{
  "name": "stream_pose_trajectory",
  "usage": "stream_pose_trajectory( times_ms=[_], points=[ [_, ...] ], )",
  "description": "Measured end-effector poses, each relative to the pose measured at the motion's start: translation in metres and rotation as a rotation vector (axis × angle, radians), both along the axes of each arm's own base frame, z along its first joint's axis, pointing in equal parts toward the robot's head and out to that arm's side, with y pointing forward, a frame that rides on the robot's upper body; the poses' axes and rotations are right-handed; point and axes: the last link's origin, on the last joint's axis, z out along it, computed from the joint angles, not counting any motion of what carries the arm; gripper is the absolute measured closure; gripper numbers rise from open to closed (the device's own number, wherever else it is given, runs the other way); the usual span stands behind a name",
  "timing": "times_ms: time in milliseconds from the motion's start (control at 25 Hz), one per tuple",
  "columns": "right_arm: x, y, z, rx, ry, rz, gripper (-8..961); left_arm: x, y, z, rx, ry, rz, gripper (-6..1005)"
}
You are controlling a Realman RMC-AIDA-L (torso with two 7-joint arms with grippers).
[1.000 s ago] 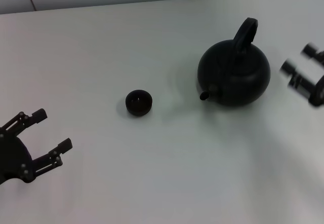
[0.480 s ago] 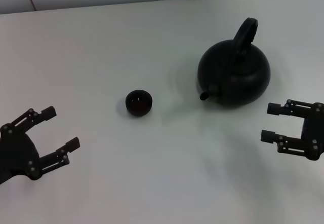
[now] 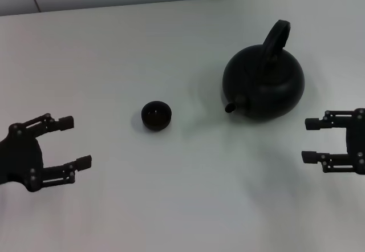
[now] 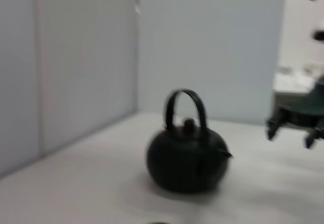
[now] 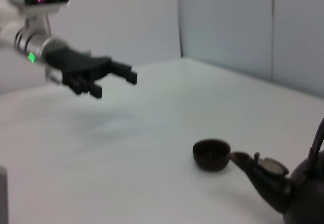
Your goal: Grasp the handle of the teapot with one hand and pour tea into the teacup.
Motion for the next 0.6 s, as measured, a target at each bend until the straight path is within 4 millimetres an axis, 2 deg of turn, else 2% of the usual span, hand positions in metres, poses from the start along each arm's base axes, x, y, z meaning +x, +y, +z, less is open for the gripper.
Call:
stream_pose_trajectory(
  times_ms=[200,600],
  points=[
    [-0.007,0.009,0.004,-0.045,-0.052,0.015,272,0.006,0.012,0.009,-0.081,0.060,0.004,136],
    [-0.012,0.017,0.003,-0.043,-0.074,0.036,272,0.010,0.016,0.005,-0.103,0.089,-0.016,136]
  ],
)
